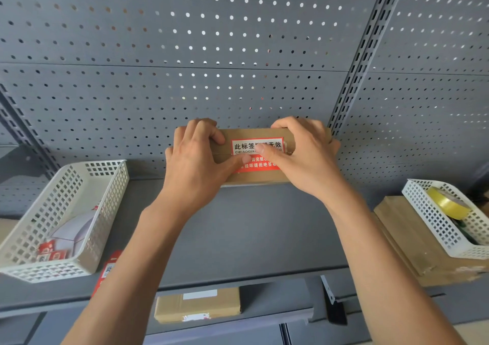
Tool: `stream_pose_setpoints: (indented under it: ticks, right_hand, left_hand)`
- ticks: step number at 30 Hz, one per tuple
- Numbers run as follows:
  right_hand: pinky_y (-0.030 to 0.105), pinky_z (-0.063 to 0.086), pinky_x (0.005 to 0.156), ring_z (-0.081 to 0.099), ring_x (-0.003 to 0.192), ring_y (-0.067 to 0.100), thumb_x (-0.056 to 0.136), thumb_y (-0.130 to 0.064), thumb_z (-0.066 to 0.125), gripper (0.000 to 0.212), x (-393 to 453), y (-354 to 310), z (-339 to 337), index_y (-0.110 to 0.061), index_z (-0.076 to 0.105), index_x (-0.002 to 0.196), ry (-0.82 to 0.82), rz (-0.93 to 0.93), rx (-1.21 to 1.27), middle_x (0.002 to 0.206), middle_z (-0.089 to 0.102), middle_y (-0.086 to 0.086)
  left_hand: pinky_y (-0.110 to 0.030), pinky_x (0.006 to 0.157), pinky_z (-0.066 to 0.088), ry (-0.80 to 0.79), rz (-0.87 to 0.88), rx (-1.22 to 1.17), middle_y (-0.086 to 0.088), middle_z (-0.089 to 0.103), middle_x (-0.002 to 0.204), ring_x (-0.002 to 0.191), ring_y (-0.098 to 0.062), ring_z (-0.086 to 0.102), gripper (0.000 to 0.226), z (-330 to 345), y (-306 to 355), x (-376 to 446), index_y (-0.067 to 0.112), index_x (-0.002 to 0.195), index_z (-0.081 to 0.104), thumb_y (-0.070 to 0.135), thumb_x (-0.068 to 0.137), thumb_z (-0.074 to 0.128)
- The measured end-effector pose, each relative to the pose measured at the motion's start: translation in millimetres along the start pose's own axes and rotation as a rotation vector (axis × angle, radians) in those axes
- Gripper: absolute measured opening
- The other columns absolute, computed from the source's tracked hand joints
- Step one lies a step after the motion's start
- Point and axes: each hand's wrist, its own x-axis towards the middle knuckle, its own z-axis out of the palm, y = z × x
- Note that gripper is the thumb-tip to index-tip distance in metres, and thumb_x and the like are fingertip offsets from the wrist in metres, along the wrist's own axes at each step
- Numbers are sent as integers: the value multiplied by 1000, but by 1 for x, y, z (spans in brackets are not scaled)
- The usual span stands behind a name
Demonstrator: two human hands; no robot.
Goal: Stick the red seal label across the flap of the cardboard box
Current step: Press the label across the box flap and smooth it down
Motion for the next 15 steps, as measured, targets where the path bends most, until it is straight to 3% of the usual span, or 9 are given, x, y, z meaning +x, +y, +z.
stream_pose_setpoints:
  ticks: [2,3,5,7,9,10,12,15]
  right_hand:
    - [5,15,76,35,116,11,83,-64,63,44,0,1,-1,-33,58,114,-21,3,17,109,59,-18]
    - [-5,7,74,34,116,11,83,-63,63,44,0,0,-1,-33,57,115,-30,10,23,109,58,-19]
    - [-9,-1,72,34,117,10,83,-63,64,44,0,-1,-2,-34,57,115,-41,26,31,108,57,-20]
    - [-6,6,74,34,118,10,83,-63,64,44,1,0,-2,-34,57,115,-41,17,28,108,56,-19]
    - [18,18,77,34,119,11,83,-63,64,45,1,2,-2,-34,57,116,-46,6,17,110,57,-18]
    - [24,16,73,34,120,12,82,-64,64,47,0,2,-2,-34,56,117,-56,2,7,112,57,-18]
    - [26,13,70,32,121,11,79,-66,66,52,-1,3,-3,-35,55,120,-79,-13,-18,113,55,-20]
    - [24,17,76,31,121,11,74,-66,71,61,-1,5,-4,-36,53,123,-102,-38,-18,115,52,-21]
  left_hand:
    - [-42,96,36,-23,6,-12,13,52,135,124,-16,41,49,-2,-1,0,30,93,48,59,69,78]
    - [-42,97,35,-38,10,-17,13,50,137,125,-16,40,49,-4,-1,0,30,94,48,59,68,78]
    - [-44,99,35,-68,18,-23,12,48,140,127,-17,39,51,-6,-2,1,30,96,48,57,67,79]
    - [-48,103,36,-92,27,-23,12,47,143,128,-17,38,52,-9,-4,1,30,99,49,54,66,82]
    - [-50,105,35,-118,34,-22,13,44,145,129,-16,36,56,-11,-5,2,29,101,50,52,65,84]
    - [-50,106,34,-135,36,-22,14,42,146,131,-15,35,58,-12,-5,2,29,103,50,51,64,86]
    - [-49,107,33,-173,38,-10,15,39,148,133,-14,33,64,-15,-5,3,29,106,49,50,61,89]
    - [-40,102,29,-182,19,-24,19,39,144,130,-9,32,69,-15,-1,1,30,104,47,73,56,74]
